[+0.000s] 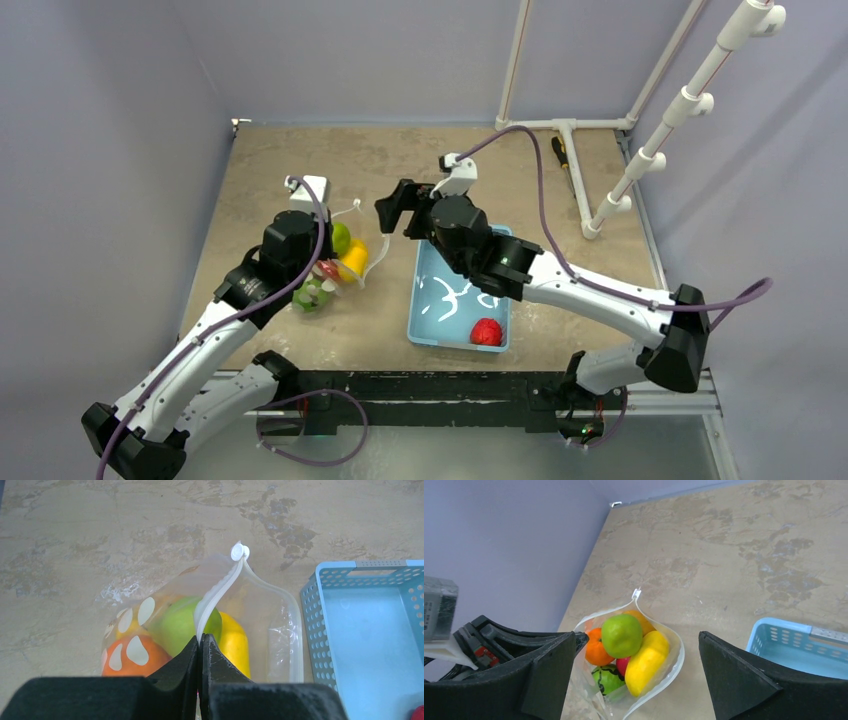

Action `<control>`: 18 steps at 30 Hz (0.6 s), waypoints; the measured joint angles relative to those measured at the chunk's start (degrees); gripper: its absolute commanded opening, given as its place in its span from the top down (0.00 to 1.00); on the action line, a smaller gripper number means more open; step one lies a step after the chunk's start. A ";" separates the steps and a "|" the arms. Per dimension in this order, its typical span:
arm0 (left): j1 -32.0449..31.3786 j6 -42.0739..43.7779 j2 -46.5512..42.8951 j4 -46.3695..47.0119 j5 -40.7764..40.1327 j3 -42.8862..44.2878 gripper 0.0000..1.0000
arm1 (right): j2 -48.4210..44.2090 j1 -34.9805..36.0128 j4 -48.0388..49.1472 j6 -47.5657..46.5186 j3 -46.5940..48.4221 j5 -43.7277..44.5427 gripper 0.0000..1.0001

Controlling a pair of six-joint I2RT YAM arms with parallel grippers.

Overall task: Place the food in the zip-top bag and seal the zipper
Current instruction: Move the bin to the center of the board.

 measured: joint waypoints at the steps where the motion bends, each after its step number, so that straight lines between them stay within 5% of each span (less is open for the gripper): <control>1: 0.00 0.00 0.02 0.00 0.00 0.00 1.00 | -0.92 0.00 -0.44 0.02 -0.26 0.44 0.07; 18: 0.00 0.00 0.04 0.00 0.00 0.00 1.00 | -8.41 0.00 -23.80 12.61 -5.27 0.17 0.13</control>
